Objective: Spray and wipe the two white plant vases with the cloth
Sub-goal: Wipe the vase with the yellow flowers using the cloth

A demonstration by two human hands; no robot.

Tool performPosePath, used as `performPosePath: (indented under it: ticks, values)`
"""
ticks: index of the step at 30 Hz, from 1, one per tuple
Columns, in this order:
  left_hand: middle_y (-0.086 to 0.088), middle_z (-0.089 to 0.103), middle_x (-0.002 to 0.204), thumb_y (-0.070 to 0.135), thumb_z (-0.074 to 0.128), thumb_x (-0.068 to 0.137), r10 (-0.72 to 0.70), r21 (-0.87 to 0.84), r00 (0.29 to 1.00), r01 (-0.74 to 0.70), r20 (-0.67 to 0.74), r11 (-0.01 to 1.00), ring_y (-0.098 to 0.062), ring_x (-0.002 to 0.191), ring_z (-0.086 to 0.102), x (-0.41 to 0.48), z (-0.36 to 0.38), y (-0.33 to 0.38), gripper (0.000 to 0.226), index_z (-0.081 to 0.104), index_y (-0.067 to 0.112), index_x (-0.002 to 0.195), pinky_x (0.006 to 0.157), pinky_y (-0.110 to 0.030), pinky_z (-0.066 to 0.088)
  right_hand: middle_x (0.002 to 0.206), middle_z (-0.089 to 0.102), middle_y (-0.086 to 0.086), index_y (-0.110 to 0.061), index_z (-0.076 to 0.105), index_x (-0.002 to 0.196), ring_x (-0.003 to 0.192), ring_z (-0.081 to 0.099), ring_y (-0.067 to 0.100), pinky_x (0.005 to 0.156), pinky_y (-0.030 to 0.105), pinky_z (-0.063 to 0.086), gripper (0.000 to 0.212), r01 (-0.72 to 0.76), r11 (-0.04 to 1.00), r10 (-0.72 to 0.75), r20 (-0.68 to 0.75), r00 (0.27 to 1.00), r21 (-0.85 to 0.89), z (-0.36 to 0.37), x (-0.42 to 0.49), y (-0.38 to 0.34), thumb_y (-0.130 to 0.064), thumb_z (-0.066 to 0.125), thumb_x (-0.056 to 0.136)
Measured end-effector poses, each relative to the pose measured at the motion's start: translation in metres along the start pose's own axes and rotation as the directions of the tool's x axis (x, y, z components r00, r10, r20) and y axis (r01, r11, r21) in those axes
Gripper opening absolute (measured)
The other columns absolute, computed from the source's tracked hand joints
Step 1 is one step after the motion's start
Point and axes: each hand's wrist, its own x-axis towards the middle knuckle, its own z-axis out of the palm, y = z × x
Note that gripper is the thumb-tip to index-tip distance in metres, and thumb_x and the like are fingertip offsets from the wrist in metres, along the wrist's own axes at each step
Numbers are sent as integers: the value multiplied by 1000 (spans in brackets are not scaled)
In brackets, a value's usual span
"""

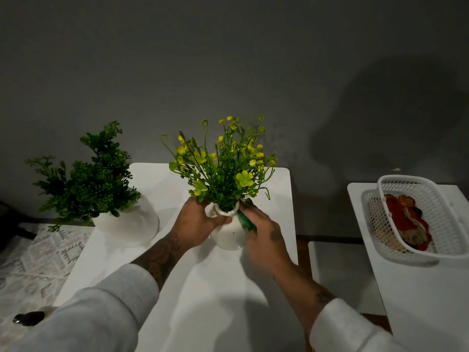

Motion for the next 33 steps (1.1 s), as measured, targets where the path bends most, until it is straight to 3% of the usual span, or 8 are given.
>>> performPosePath:
  ticks: [3, 7, 11, 15, 20, 23, 27, 33]
  values:
    - [15, 64, 106, 42, 85, 63, -24, -26, 999, 25, 36, 999, -6, 89, 55, 2, 3, -6, 57, 66, 29, 115, 66, -7, 36, 143, 48, -1, -14, 55, 136, 132, 41, 7, 105, 3, 23, 63, 27, 999, -25, -48, 999, 30, 5, -21, 2, 20, 46, 83]
    - [10, 69, 111, 42, 86, 62, -66, -68, 997, 69, 45, 995, -10, 95, 61, 3, 3, -7, 55, 69, 30, 112, 75, -21, 42, 146, 47, 2, -14, 53, 138, 133, 42, 14, 111, 15, 27, 65, 0, 1000, 0, -20, 1000, 13, 2, -2, -3, 20, 41, 83]
    - [9, 70, 111, 41, 85, 64, -57, -58, 998, 59, 36, 997, -6, 97, 59, -1, 2, -3, 52, 69, 29, 112, 77, -18, 39, 143, 51, 0, -17, 55, 135, 122, 46, 9, 101, 8, 29, 65, -34, 999, 35, 36, 999, -31, -8, 25, -4, 16, 40, 81]
    - [8, 71, 107, 41, 83, 66, -82, -68, 997, 82, 3, 994, -8, 96, 61, -6, 5, -1, 49, 70, 27, 110, 75, -16, 39, 147, 46, 0, -16, 51, 139, 135, 41, 14, 115, 24, 29, 69, 46, 995, -42, 46, 998, -87, -3, 10, 1, 17, 42, 80]
    - [10, 70, 103, 42, 84, 65, -101, -101, 995, 99, -16, 990, -2, 88, 56, -9, 7, -1, 48, 71, 27, 108, 66, -9, 35, 147, 46, 0, -11, 52, 138, 138, 39, 11, 117, 27, 28, 67, 162, 982, -158, 48, 986, -93, -4, -20, 19, 21, 48, 80]
    - [14, 69, 98, 43, 86, 61, -115, -131, 993, 109, -34, 985, -3, 88, 60, -11, 9, 1, 50, 71, 29, 106, 62, -3, 37, 148, 46, 1, -14, 51, 139, 138, 38, 13, 117, 30, 28, 67, 117, 989, -114, 39, 993, -89, -6, -4, 16, 19, 44, 81]
    - [8, 72, 97, 42, 88, 58, -148, -145, 987, 139, -55, 980, -10, 90, 64, -10, 15, 2, 50, 72, 24, 102, 71, -21, 46, 147, 48, 0, -17, 53, 138, 136, 41, 17, 116, 29, 29, 67, 58, 988, -46, 87, 995, -141, -11, 28, 6, 14, 41, 80]
    - [8, 72, 99, 40, 88, 60, -111, -127, 992, 103, -57, 987, -8, 90, 63, -10, 15, 1, 49, 72, 23, 103, 73, -19, 44, 147, 46, 1, -13, 52, 138, 137, 39, 12, 117, 23, 26, 69, 110, 989, -106, 43, 993, -102, -6, -6, 12, 20, 45, 78]
